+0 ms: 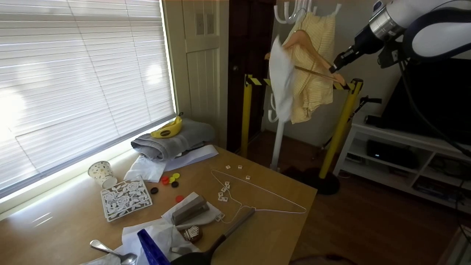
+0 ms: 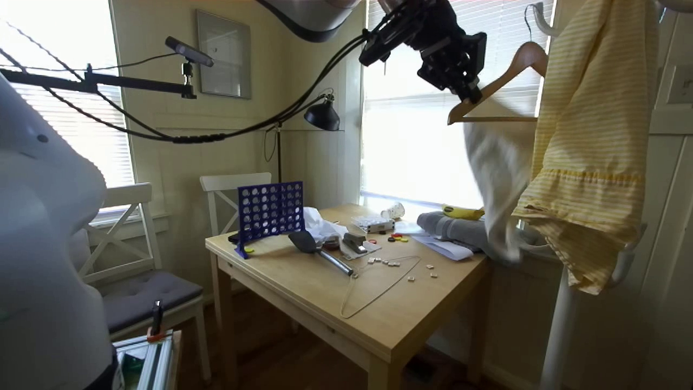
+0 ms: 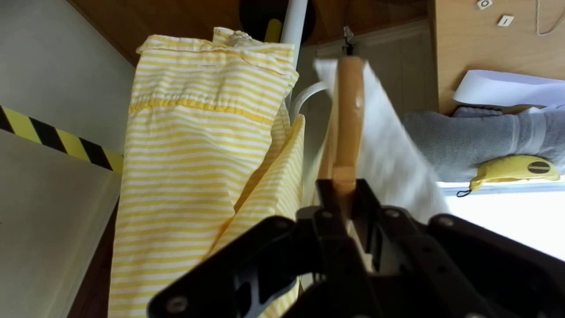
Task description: Place two clothes hangers on the table
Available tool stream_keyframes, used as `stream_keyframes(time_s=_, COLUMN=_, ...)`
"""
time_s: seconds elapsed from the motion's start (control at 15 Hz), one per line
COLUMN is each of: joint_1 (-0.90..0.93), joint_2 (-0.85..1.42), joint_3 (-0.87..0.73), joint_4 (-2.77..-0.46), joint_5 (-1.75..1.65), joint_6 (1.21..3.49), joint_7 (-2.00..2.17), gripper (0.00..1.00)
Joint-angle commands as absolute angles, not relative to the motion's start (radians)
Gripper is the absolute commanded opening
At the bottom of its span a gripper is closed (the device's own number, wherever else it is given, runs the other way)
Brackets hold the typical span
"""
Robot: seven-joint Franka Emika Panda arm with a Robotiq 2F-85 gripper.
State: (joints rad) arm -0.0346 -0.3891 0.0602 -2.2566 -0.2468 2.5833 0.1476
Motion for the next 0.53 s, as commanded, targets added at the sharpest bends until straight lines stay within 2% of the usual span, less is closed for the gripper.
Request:
stream_keyframes(time_s=0.0, joint_1=-0.028, joint_2=-0.43, joint_3=0.064, joint_4=-2.296, joint_5=-0.216, joint_6=2.571, joint_7=0.129, gripper=0.04)
stream_keyframes(time_s=0.47, joint_1=0.112, joint_2=-0.401, joint_3=0.011, joint_4=-2.275, joint_5=-0.04, joint_6=2.374, joint_7=-0.148, gripper=0.04)
